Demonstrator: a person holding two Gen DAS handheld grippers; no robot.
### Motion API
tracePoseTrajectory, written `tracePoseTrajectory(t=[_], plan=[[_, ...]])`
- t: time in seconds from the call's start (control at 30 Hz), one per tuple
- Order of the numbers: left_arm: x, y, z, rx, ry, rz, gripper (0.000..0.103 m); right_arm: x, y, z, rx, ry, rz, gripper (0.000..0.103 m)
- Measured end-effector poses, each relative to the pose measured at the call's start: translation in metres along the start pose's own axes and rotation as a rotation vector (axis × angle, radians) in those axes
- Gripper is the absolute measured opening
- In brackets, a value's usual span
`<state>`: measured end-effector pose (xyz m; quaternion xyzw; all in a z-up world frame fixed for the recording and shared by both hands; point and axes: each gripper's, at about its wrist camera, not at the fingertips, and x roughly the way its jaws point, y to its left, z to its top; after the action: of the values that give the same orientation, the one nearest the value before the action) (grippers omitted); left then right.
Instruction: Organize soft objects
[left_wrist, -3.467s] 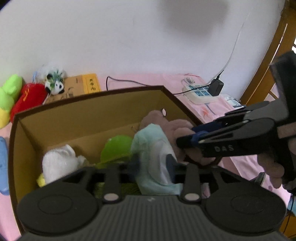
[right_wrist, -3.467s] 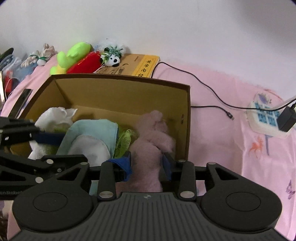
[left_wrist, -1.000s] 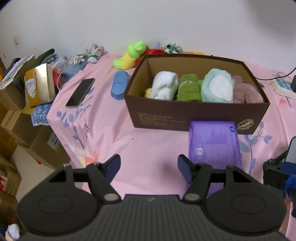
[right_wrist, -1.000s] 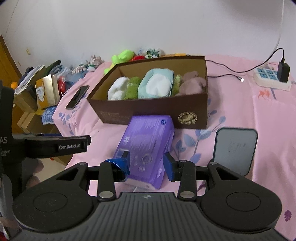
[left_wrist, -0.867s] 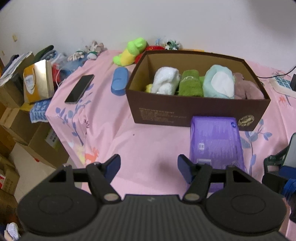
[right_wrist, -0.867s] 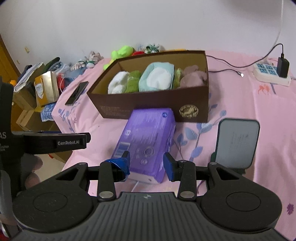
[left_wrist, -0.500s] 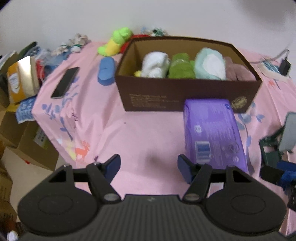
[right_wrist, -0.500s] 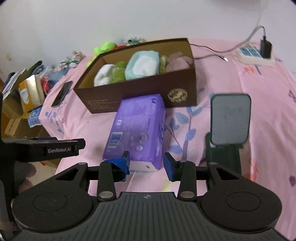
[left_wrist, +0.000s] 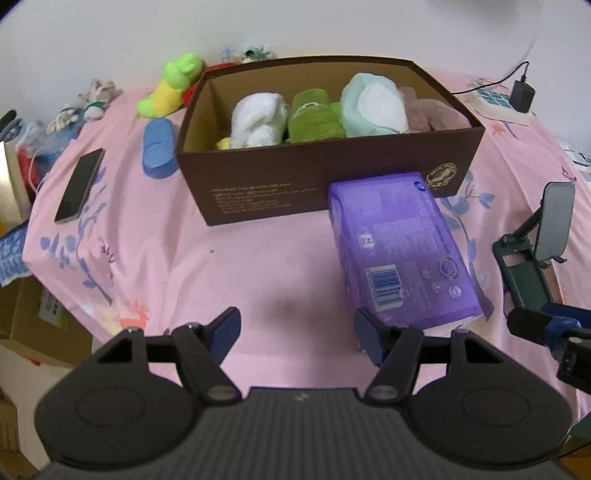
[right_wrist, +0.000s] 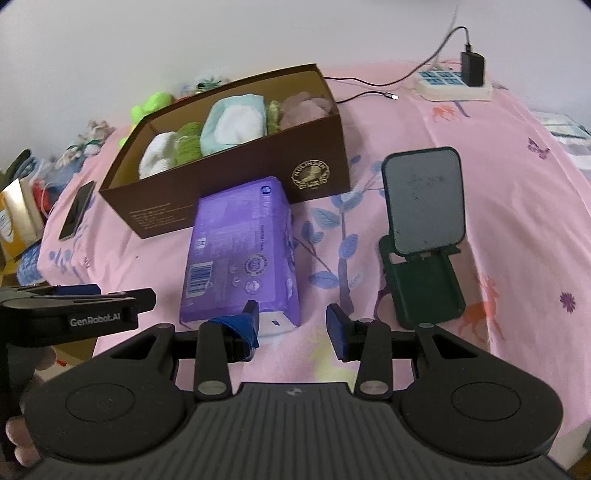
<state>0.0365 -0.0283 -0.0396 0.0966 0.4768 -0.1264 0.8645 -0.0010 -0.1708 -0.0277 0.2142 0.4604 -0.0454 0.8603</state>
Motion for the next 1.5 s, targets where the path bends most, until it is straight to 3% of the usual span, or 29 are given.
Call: tracePoseTrajectory(t=[0.33,0.7,1.13,1.5], plan=[[0.002,0.011,0.010,0.004,-0.001,-0.023,0.067,-0.002,0.006,-0.006,0.040,-0.002,-0.055,0.024],[-0.003,0.012,0.029,-0.021,-0.017,0.003,0.067,-0.004,0.006,0.012,0.007,-0.013,-0.067,0.024],[-0.016,0.000,0.050,-0.025,-0.080,0.015,0.067,-0.014,-0.007,0.032,0.025,-0.072,-0.051,0.024],[-0.013,-0.002,0.054,-0.026,-0.100,0.035,0.067,-0.019,-0.011,0.030,0.028,-0.115,-0.109,0.024]])
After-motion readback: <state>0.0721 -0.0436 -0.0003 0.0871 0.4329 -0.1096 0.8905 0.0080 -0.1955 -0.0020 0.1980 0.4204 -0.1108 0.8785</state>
